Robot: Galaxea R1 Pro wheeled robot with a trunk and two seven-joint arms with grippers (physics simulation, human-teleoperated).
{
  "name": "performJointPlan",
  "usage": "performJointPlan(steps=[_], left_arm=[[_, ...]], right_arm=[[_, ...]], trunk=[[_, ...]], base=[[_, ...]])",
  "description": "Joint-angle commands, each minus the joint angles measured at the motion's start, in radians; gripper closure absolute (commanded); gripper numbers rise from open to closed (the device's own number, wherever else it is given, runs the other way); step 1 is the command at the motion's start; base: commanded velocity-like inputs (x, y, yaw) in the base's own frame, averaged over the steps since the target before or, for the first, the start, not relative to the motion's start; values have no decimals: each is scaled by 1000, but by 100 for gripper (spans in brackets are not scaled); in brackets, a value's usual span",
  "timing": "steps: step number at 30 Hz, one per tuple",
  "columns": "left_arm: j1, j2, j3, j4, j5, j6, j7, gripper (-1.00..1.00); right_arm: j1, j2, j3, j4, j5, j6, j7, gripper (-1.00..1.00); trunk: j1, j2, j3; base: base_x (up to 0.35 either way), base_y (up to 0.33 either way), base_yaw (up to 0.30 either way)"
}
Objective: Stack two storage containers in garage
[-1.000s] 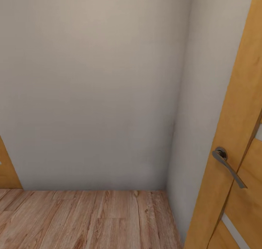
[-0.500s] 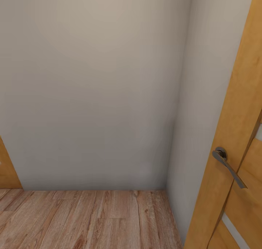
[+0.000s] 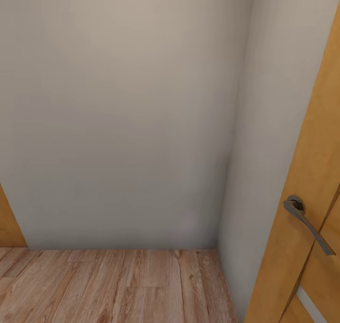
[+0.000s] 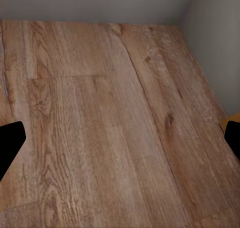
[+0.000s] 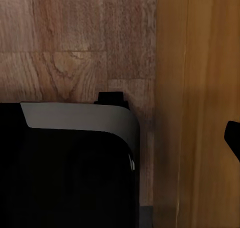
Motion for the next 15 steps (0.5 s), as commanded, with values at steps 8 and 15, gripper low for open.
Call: performJointPlan(steps=[8, 15], left_arm=[[-1, 0, 3, 2, 9, 3, -10, -100], [-1, 0, 3, 2, 9, 3, -10, -100]], right_arm=[[0, 0, -1, 0, 0, -1, 3, -100], [0, 0, -1, 0, 0, -2, 3, -100]], trunk=[[0, -1, -1], [0, -1, -1]], base=[[7, 2, 94], [1, 0, 47]])
